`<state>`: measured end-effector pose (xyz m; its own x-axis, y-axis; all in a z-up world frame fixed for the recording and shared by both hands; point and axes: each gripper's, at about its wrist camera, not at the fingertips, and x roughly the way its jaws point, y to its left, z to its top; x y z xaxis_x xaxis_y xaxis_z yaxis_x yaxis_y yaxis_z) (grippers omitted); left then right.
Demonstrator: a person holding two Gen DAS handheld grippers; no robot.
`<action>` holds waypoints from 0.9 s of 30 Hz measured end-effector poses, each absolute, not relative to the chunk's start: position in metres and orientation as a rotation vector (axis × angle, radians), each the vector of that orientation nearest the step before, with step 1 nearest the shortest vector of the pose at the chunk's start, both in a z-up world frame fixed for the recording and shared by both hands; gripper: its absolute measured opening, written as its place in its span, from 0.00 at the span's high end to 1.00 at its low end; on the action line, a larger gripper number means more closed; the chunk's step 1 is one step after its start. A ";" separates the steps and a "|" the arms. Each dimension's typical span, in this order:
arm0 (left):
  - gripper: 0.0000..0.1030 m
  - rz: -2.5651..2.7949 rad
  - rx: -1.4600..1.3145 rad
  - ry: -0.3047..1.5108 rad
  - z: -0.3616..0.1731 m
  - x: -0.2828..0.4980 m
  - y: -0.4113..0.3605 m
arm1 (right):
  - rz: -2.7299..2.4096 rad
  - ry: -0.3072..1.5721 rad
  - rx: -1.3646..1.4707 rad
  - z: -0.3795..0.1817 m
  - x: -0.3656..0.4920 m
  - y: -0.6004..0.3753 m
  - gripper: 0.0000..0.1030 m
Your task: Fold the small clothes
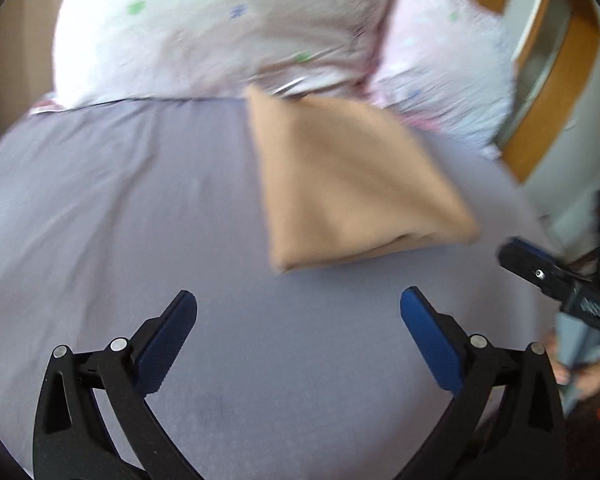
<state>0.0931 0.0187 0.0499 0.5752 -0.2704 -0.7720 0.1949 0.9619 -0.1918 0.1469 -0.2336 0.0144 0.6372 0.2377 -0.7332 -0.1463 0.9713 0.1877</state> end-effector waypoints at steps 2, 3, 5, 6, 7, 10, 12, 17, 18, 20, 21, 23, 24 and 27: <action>0.01 -0.220 -0.033 0.955 0.041 0.098 0.011 | 0.176 0.889 0.038 0.003 0.146 -0.227 0.02; 0.01 -0.212 -0.021 0.968 0.037 0.103 0.008 | 0.178 0.907 0.023 -0.003 0.147 -0.223 0.02; 0.01 -0.199 0.002 0.994 0.031 0.107 0.003 | 0.175 0.939 0.018 -0.011 0.150 -0.220 0.02; 0.01 -0.198 0.009 1.002 0.027 0.109 0.002 | 0.174 0.946 0.016 -0.014 0.148 -0.220 0.02; 0.01 -0.196 0.018 1.010 0.024 0.111 0.000 | 0.173 0.951 0.013 -0.019 0.149 -0.218 0.02; 0.01 -0.186 0.050 1.025 0.018 0.109 -0.006 | 0.154 0.961 -0.005 -0.024 0.152 -0.216 0.02; 0.01 -0.169 0.087 1.020 0.015 0.111 -0.012 | 0.143 0.982 -0.010 -0.029 0.158 -0.214 0.02; 0.01 -0.164 0.098 1.010 0.017 0.107 -0.012 | 0.115 0.988 -0.043 -0.032 0.151 -0.210 0.02; 0.01 -0.163 0.098 1.006 0.017 0.107 -0.012 | 0.114 0.988 -0.044 -0.032 0.151 -0.210 0.02; 0.01 -0.157 0.095 1.003 0.017 0.107 -0.012 | 0.114 0.985 -0.043 -0.031 0.149 -0.210 0.02; 0.01 -0.152 0.092 1.003 0.017 0.107 -0.012 | 0.113 0.985 -0.043 -0.032 0.149 -0.210 0.02; 0.01 -0.145 0.088 1.004 0.018 0.108 -0.012 | 0.114 0.984 -0.044 -0.031 0.149 -0.210 0.02; 0.01 -0.141 0.087 1.004 0.018 0.108 -0.012 | 0.114 0.985 -0.044 -0.031 0.149 -0.210 0.02; 0.01 -0.138 0.087 1.009 0.018 0.107 -0.013 | 0.115 0.985 -0.045 -0.031 0.149 -0.210 0.02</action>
